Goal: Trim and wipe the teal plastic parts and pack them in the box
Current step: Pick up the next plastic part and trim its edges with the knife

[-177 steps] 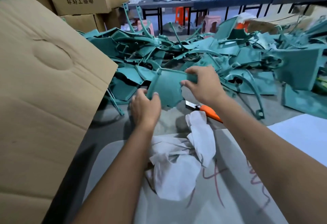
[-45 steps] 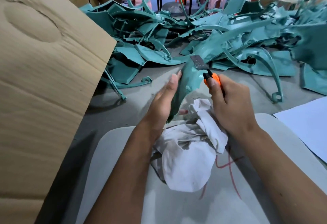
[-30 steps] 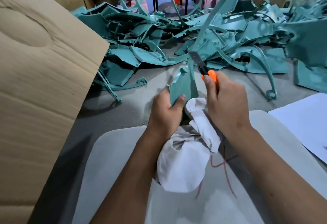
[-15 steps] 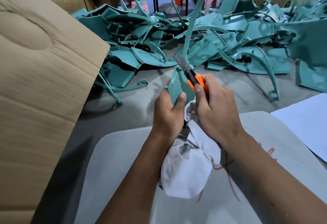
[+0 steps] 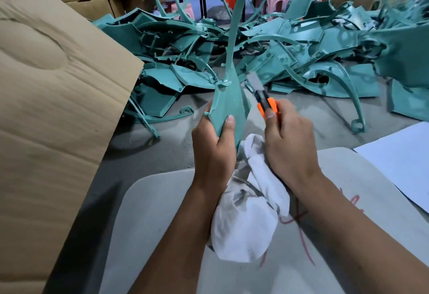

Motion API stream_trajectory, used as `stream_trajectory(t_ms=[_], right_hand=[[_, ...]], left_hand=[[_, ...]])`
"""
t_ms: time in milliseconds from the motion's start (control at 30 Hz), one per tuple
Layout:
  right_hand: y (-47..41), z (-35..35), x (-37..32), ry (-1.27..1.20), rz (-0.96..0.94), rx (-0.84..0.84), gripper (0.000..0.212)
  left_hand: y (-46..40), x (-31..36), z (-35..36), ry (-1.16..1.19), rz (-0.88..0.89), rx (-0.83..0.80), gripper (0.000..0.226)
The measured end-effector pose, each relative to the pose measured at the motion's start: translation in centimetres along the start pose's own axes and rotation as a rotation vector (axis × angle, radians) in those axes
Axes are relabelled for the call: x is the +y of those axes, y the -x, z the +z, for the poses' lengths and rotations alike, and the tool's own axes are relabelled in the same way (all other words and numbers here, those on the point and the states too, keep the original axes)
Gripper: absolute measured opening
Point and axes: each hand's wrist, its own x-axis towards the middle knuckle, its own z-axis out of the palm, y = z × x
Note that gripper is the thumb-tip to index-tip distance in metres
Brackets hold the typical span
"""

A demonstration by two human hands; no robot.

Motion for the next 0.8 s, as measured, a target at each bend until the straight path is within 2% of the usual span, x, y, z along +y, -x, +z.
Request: stream_trajectory(t_ms=[67, 200, 300, 367, 533, 667, 800], right_hand=[[-0.2, -0.6, 0.0, -0.002, -0.084, 0.054, 0.014], [-0.1, -0.8, -0.3, 0.031, -0.242, -0.050, 0.023], [-0.6, -1.1, 0.4, 0.077, -0.249, -0.057, 0.023], [-0.8, -1.4, 1.1, 0.144, -0.238, -0.037, 0.022], [-0.9, -1.4, 1.2, 0.236, -0.255, 0.013, 0.021], [-1.4, -1.7, 1.7, 0.160, -0.342, -0.081, 0.021], [-1.8, -2.1, 2.8, 0.223, -0.333, -0.106, 0.023]], left_hand=[[-0.1, 0.1, -0.1, 0.055, -0.061, -0.009, 0.026], [-0.3, 0.0, -0.5, 0.163, -0.141, -0.117, 0.026], [-0.7, 0.1, -1.8, 0.285, -0.219, -0.282, 0.025], [-1.0, 0.2, -2.6, 0.287, -0.262, -0.381, 0.024], [-1.5, -0.1, -3.6, 0.312, -0.403, -0.438, 0.027], [-1.7, -0.3, -4.1, 0.314, -0.393, -0.453, 0.027], [-2.1, -0.7, -4.6, 0.222, -0.322, -0.477, 0.033]])
